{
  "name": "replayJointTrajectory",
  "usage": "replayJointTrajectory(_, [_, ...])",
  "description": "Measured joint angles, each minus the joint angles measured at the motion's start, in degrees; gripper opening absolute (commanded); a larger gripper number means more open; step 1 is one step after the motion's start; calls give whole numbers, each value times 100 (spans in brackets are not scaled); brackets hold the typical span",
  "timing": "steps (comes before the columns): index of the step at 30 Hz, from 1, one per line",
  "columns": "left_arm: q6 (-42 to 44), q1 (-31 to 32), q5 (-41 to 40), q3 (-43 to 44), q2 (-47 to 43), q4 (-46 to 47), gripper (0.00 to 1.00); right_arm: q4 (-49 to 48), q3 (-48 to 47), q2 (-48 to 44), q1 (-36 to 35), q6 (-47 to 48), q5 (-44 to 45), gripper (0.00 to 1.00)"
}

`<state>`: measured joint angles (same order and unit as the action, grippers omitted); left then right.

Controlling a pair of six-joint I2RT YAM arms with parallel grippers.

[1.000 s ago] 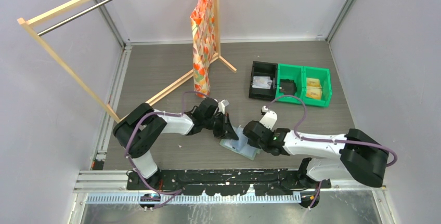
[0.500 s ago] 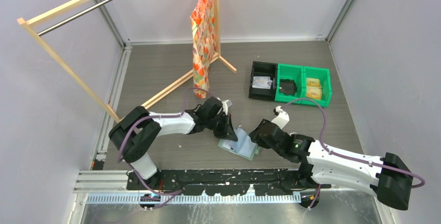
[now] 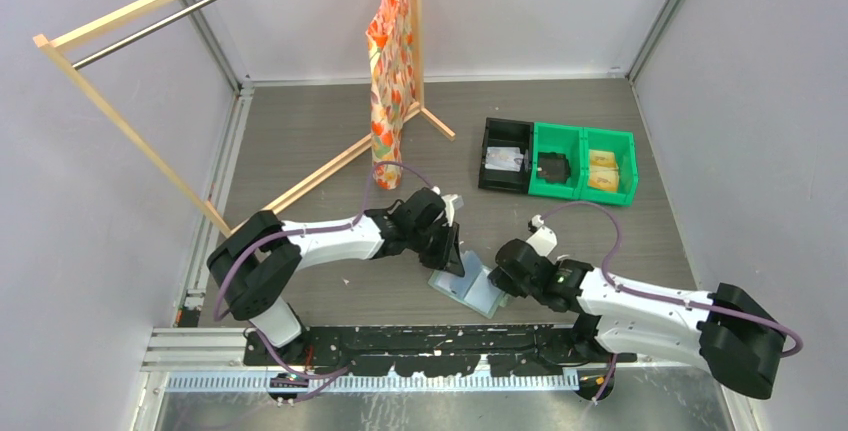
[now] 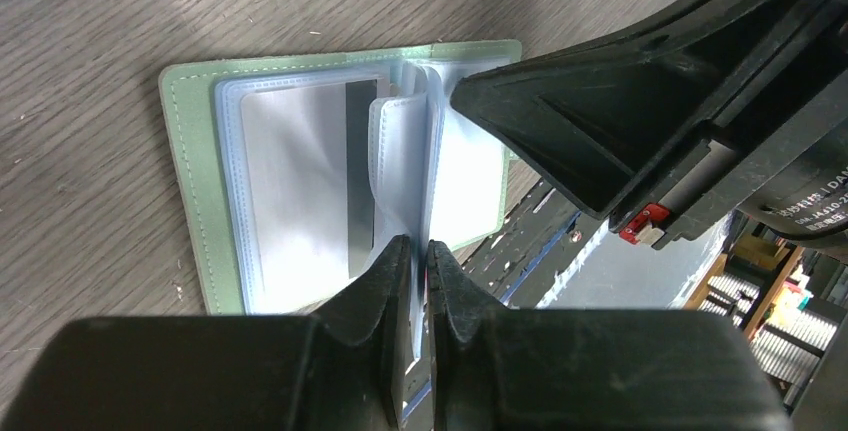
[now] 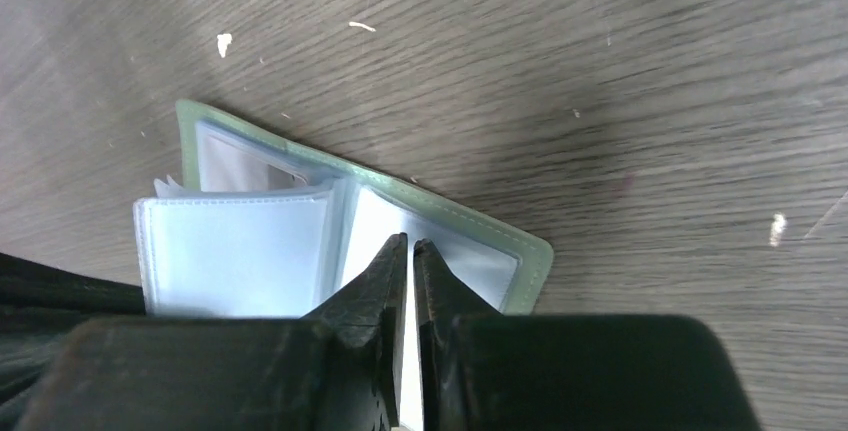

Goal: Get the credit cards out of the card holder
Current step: Remove the credit card from the card holder.

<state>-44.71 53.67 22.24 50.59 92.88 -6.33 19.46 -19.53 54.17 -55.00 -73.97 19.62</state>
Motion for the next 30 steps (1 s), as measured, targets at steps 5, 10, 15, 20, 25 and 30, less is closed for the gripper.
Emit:
replayJointTrajectory(5, [2, 68, 0, 2, 0, 2, 6, -398, 76, 315, 2, -81, -133, 9])
replayJointTrajectory(10, [15, 195, 4, 28, 70, 0, 0, -826, 103, 560, 11, -146, -173, 8])
replayJointTrajectory(15, [20, 313, 48, 199, 219, -74, 2, -1023, 188, 588, 11, -190, -177, 6])
replayJointTrajectory(20, [20, 337, 31, 269, 258, -192, 17, -1082, 236, 553, 11, -254, -173, 6])
replayJointTrajectory(25, [22, 387, 22, 308, 258, -225, 21, -949, 323, 284, 13, -284, -170, 7])
replayJointTrajectory(30, [20, 398, -24, 308, 256, -229, 21, -509, 459, -243, 39, -293, -138, 6])
